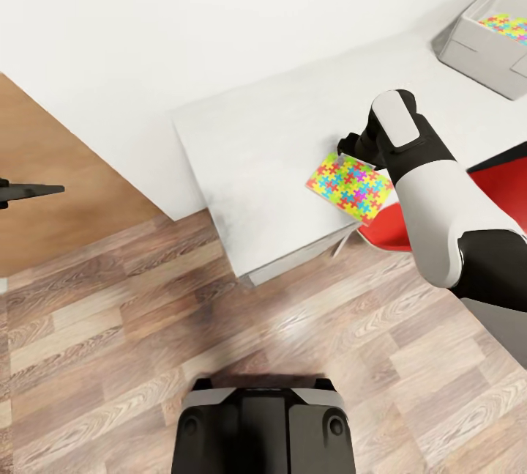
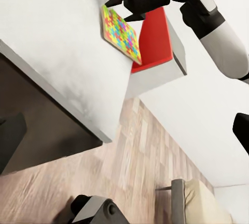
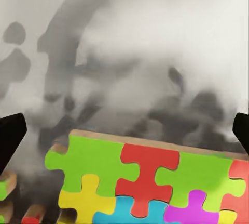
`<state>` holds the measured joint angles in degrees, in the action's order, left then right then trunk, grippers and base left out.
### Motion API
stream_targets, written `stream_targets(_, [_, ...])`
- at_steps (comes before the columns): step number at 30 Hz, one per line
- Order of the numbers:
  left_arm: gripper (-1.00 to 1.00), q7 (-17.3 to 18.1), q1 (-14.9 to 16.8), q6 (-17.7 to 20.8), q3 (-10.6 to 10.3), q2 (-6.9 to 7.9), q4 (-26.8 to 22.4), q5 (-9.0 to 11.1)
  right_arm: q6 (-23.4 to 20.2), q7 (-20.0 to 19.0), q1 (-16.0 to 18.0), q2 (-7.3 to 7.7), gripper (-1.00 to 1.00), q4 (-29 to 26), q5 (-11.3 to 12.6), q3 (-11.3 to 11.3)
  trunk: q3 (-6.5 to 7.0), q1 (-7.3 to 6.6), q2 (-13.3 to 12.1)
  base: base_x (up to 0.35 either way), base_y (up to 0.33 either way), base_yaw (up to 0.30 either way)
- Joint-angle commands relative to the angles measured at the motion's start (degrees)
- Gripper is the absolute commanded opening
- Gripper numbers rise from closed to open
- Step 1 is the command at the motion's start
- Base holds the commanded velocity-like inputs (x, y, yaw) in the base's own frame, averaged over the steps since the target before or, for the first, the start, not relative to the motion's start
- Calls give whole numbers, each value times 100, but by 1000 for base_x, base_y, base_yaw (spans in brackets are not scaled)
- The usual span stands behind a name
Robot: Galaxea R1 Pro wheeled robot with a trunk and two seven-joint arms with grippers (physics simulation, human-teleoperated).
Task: Put all the toys in the child's room - the three board games (two on the bed and one on the table), the two jigsaw puzzles on the table, and the tennis ball on the table - inside the toy box on the table in the child's room.
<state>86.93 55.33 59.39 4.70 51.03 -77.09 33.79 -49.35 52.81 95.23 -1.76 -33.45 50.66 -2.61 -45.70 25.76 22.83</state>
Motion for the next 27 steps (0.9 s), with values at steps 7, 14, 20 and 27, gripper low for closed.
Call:
stream_targets(7, [100, 17, 4, 61, -4, 3, 1, 4, -13, 54, 4, 9, 100, -4, 59, -22, -7, 2, 9, -179, 115, 0])
stream_targets(14, [100, 17, 4, 61, -6, 3, 1, 4, -13, 54, 4, 9, 100, 7, 59, -20, -7, 2, 9, -203, 109, 0])
stream_targets(20, [100, 17, 4, 61, -6, 3, 1, 4, -13, 54, 4, 14, 100, 72, 59, -20, -7, 2, 9, -129, 74, 0])
stream_targets(27, [100, 17, 4, 61, -5, 3, 1, 5, -13, 54, 4, 17, 100, 81, 59, -20, -7, 2, 9, -96, 109, 0])
